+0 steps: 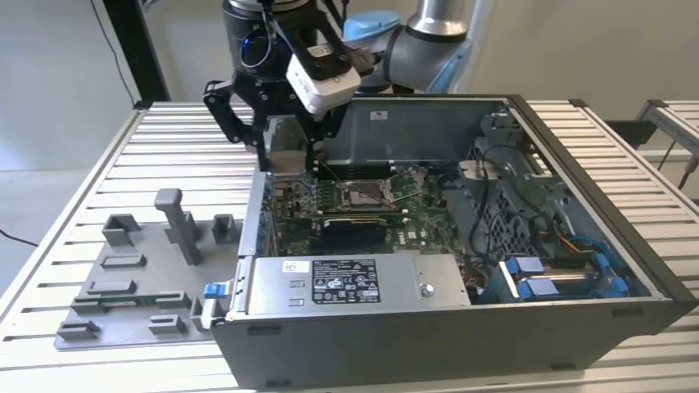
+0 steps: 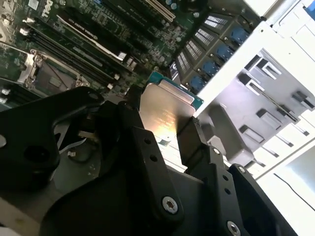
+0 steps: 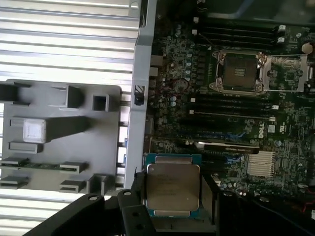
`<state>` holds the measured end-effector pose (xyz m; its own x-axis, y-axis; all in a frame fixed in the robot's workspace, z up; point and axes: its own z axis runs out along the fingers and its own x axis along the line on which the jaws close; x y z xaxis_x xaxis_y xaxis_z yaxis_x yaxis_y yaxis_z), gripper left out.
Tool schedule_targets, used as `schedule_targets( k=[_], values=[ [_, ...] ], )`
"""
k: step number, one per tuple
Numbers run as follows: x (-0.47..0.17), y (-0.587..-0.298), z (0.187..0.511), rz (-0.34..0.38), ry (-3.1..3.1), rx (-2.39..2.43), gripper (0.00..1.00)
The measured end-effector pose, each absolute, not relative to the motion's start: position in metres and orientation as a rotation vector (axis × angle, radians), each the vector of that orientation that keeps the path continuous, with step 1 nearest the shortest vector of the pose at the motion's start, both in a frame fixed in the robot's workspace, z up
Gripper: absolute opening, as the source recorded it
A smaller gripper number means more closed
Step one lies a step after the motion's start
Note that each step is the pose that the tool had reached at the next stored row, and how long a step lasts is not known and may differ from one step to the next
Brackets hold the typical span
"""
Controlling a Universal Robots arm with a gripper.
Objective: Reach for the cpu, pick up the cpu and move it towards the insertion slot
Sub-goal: 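Pick up the cpu and move it towards the insertion slot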
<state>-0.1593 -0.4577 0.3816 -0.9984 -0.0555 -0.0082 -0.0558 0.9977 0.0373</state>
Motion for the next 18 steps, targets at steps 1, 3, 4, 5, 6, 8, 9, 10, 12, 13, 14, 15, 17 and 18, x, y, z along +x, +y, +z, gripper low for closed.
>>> schedule_targets(
  k=[1, 3, 4, 5, 6, 8, 9, 10, 12, 13, 14, 15, 17, 18],
  values=[
    [-0.158, -0.458, 0.382, 0.059, 3.133, -0.087, 0.00],
    [-0.153, -0.458, 0.382, 0.059, 3.133, -0.087, 0.00],
    [-0.151, -0.458, 0.382, 0.059, 3.133, -0.087, 0.00],
    [-0.148, -0.458, 0.382, 0.059, 3.133, -0.087, 0.00],
    [-0.145, -0.458, 0.382, 0.059, 3.133, -0.087, 0.00],
    [-0.140, -0.458, 0.382, 0.059, 3.133, -0.087, 0.00],
    [-0.137, -0.458, 0.382, 0.059, 3.133, -0.087, 0.00],
    [-0.134, -0.458, 0.382, 0.059, 3.133, -0.087, 0.00],
    [-0.128, -0.458, 0.382, 0.059, 3.133, -0.087, 0.00],
    [-0.124, -0.458, 0.382, 0.059, 3.133, -0.087, 0.00],
    [-0.121, -0.458, 0.382, 0.059, 3.133, -0.087, 0.00],
    [-0.117, -0.458, 0.382, 0.059, 3.133, -0.087, 0.00],
    [-0.111, -0.458, 0.382, 0.059, 3.133, -0.087, 0.00],
    [-0.107, -0.458, 0.382, 0.059, 3.133, -0.087, 0.00]
  ],
)
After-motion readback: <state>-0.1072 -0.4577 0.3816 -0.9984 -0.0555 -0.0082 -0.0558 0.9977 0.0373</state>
